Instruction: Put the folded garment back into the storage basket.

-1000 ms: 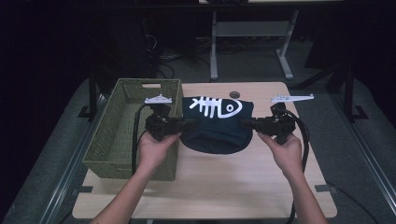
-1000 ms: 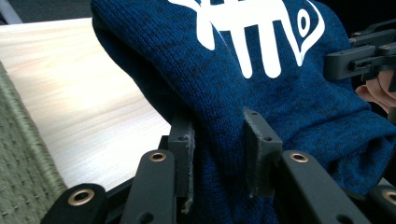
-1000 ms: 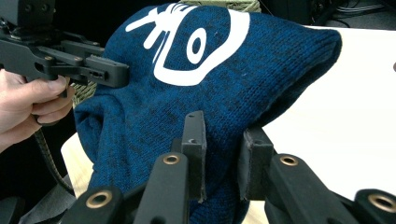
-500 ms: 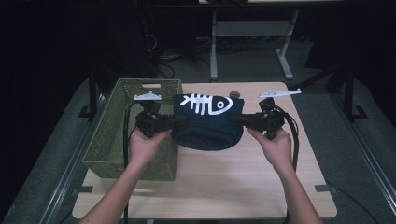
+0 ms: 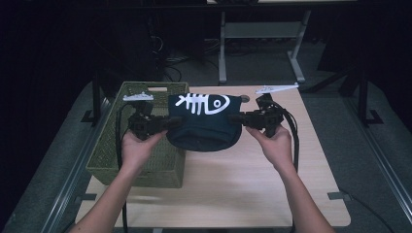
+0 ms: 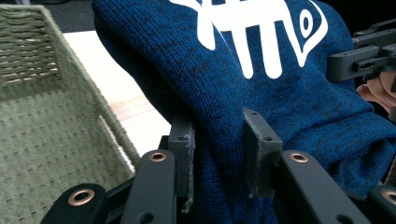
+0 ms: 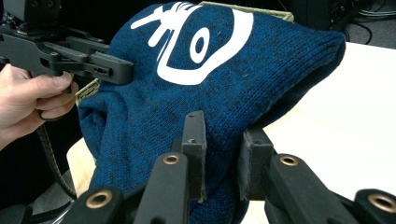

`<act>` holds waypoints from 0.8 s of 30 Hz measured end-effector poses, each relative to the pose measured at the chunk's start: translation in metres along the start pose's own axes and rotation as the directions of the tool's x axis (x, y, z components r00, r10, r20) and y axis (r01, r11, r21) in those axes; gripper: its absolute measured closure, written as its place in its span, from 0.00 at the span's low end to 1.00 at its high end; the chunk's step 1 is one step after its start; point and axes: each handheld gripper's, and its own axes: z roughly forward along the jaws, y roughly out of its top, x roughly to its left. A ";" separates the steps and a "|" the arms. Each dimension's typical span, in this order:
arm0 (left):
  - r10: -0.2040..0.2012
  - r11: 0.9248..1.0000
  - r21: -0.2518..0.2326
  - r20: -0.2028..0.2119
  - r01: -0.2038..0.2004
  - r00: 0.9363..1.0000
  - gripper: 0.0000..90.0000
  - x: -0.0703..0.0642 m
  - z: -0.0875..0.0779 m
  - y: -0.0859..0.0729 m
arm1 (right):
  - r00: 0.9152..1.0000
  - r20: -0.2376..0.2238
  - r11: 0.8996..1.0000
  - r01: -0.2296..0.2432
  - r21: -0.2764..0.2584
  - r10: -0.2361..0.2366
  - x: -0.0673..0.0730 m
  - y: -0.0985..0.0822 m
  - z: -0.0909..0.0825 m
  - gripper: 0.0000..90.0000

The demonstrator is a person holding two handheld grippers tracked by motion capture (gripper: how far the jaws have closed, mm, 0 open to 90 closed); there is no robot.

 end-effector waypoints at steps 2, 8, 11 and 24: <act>0.002 1.000 -0.002 -0.006 -0.002 1.000 0.76 0.003 -0.003 0.000 | 1.000 -0.001 1.000 0.007 0.002 -0.007 0.002 0.003 0.004 0.84; -0.004 1.000 -0.006 -0.018 0.004 1.000 0.75 0.011 -0.013 -0.001 | 1.000 -0.013 1.000 0.019 0.014 -0.019 0.006 0.010 0.016 0.84; -0.009 1.000 -0.009 -0.020 0.009 1.000 0.75 0.016 -0.018 -0.002 | 1.000 -0.022 1.000 0.019 0.017 -0.018 0.008 0.013 0.022 0.84; -0.024 1.000 -0.011 -0.049 0.023 0.999 0.75 0.034 -0.039 -0.007 | 0.998 -0.055 0.999 0.039 0.032 -0.037 0.021 0.023 0.048 0.83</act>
